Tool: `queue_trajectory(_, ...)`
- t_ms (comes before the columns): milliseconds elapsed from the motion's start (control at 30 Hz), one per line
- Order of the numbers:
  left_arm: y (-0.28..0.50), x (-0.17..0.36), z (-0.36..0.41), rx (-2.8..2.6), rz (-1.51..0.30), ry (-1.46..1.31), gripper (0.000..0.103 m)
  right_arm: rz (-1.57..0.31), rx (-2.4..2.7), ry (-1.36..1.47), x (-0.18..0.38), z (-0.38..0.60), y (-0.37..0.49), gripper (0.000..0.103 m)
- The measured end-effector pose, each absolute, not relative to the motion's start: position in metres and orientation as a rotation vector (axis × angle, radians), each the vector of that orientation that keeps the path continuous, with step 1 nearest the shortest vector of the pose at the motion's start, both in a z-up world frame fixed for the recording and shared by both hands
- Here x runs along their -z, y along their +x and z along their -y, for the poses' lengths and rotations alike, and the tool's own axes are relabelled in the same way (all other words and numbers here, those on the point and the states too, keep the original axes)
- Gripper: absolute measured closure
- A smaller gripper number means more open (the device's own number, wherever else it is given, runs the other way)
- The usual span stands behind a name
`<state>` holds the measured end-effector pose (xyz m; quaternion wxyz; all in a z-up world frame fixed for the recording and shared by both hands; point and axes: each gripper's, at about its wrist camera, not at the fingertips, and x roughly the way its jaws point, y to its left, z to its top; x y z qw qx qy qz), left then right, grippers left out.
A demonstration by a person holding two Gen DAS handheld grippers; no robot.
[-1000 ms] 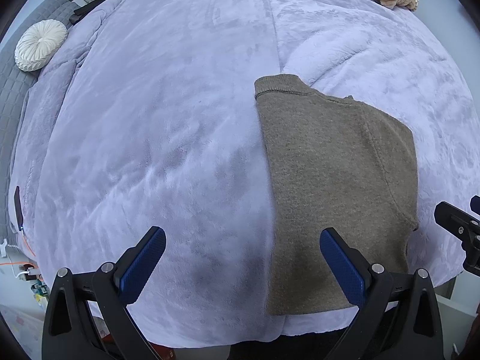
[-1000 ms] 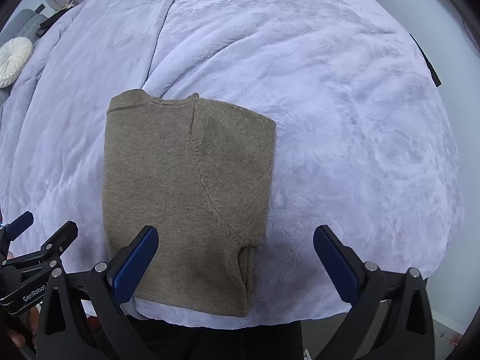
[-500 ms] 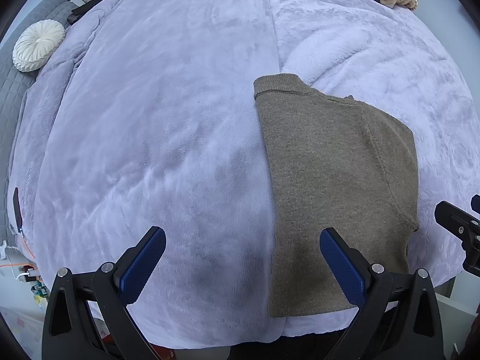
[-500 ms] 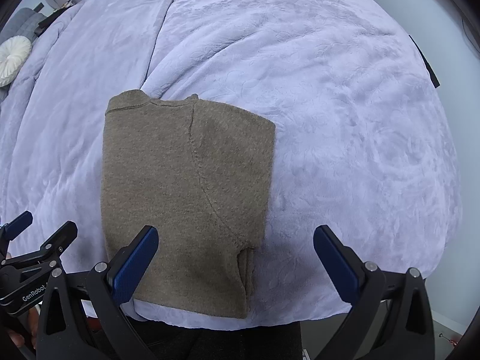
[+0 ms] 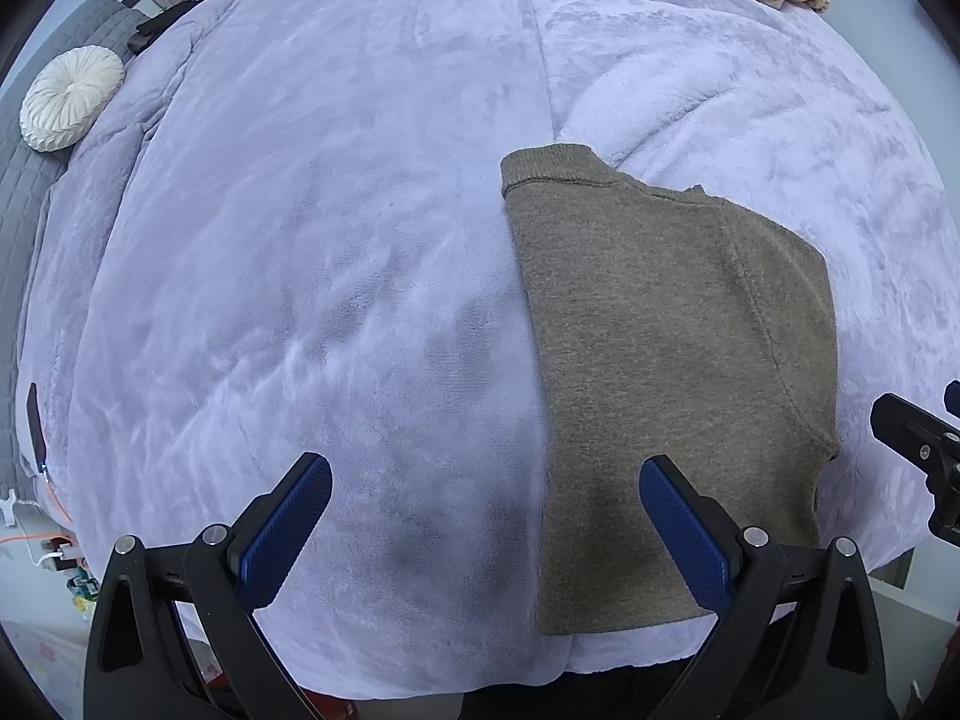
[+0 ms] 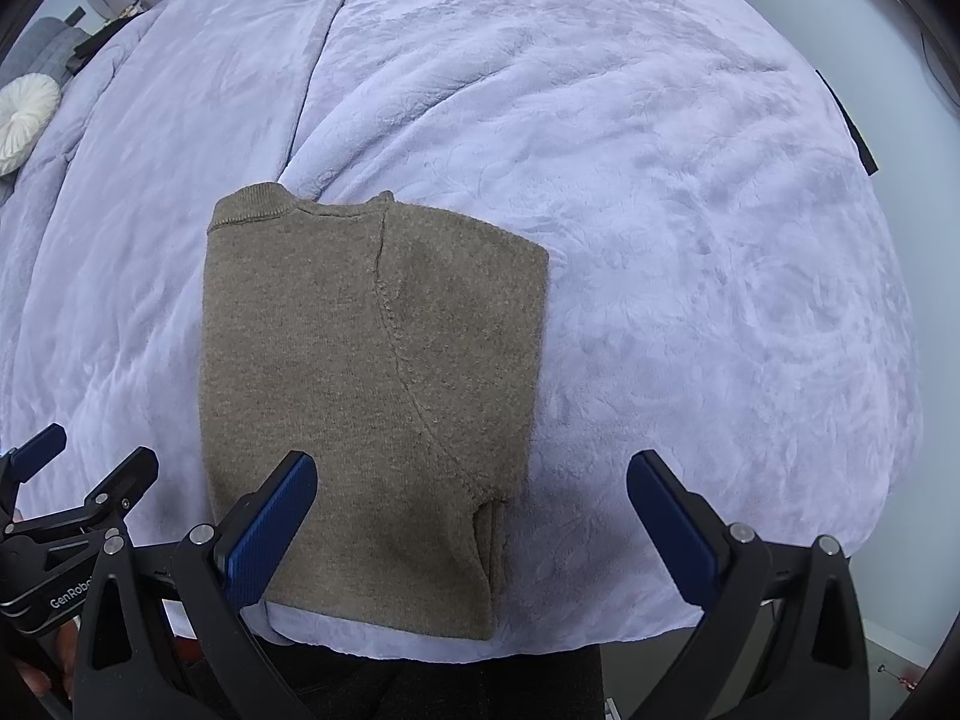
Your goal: Fold small clothes
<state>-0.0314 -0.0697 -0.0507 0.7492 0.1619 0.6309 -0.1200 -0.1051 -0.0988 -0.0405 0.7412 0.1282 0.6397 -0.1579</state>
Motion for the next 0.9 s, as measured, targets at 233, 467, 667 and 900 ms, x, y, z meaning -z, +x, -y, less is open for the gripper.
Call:
queue_trajectory(233,-0.0308,0.0513,0.0697,0.266,-1.385,0.355,0.0,-1.404,0.346,0.281,0.0408,0.0984,-0.1043,0.0)
queue_trajectory(467,-0.0308,0.0517,0.0697,0.267,-1.387,0.354,0.0,-1.409,0.342,0.279,0.0424,0.0964,-0.1038,0.0)
queue_trajectory(667,-0.0306,0.0479,0.0685,0.277,-1.359,0.342,0.0,-1.413,0.343,0.278,0.0445,0.094,-0.1041,0.0)
queue_trajectory(900,-0.0295,0.0513,0.0704,0.285,-1.377,0.355,0.0,-1.418,0.341,0.279,0.0455,0.0941,-0.1041,0.0)
